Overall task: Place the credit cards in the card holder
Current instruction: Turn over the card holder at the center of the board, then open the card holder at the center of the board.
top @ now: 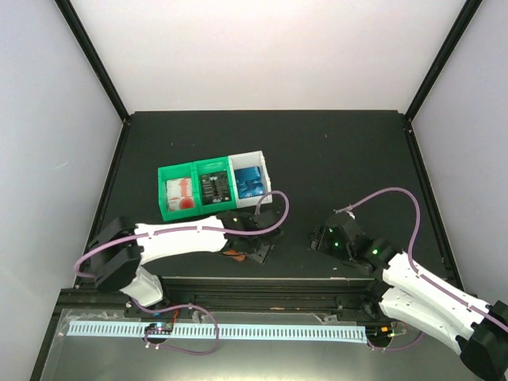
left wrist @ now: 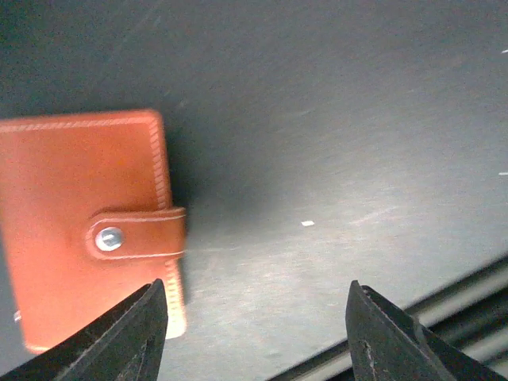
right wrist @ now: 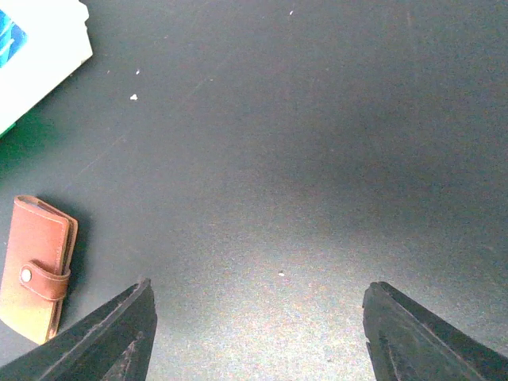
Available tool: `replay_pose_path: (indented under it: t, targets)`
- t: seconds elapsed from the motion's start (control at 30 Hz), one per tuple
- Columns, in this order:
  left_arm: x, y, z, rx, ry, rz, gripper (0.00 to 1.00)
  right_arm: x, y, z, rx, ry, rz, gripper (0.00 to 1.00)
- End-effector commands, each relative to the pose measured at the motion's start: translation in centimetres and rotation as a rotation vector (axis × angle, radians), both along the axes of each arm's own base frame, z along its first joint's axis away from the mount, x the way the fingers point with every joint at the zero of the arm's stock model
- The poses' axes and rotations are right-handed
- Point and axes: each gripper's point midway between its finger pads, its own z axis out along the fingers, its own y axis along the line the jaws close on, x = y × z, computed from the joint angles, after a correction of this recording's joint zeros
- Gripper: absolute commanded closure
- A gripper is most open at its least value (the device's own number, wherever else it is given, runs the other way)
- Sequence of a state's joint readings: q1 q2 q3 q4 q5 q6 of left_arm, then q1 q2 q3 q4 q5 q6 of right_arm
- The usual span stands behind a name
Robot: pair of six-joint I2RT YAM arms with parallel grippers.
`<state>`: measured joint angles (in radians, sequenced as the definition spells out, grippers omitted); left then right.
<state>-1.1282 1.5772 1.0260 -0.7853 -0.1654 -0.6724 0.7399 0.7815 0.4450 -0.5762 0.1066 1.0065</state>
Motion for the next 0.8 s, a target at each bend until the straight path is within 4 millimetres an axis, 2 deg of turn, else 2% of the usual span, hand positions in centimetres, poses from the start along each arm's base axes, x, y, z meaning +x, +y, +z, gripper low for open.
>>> replay_pose_path:
  t: [0.0,0.1,0.2,0.3,0.43,0.53,0.63,0.77]
  targets:
    - [0.4,-3.9,3.9,-0.237,-0.022,-0.082,0.34,0.4,0.2,1.6,-0.027,-0.036,0.033,0.27]
    - [1.6,-2.3,4.3,-0.232,-0.046,-0.029,0.29,0.7,0.9,1.9,-0.045,-0.05,0.096,0.27]
    - [2.8,0.6,3.6,-0.222,-0.049,0.067,0.27,0.9,2.1,1.9,-0.048,-0.05,0.168,0.27]
    - [3.9,3.2,2.5,-0.235,-0.039,0.167,0.26,1.0,3.9,2.0,-0.026,-0.05,0.255,0.28]
    - [4.9,6.1,1.2,-0.267,-0.015,0.28,0.26,0.8,6.6,1.0,-0.01,-0.01,0.374,0.31]
    - [5.0,6.9,0.0,-0.293,0.013,0.317,0.26,0.2,9.0,0.4,-0.006,0.012,0.459,0.32]
    - [4.7,6.8,-1.5,-0.325,0.062,0.33,0.27,-0.9,12.0,0.0,-0.005,0.026,0.544,0.33]
    - [4.5,6.7,-3.3,-0.341,0.111,0.339,0.37,-1.9,15.3,-1.0,-0.063,0.05,0.61,0.33]
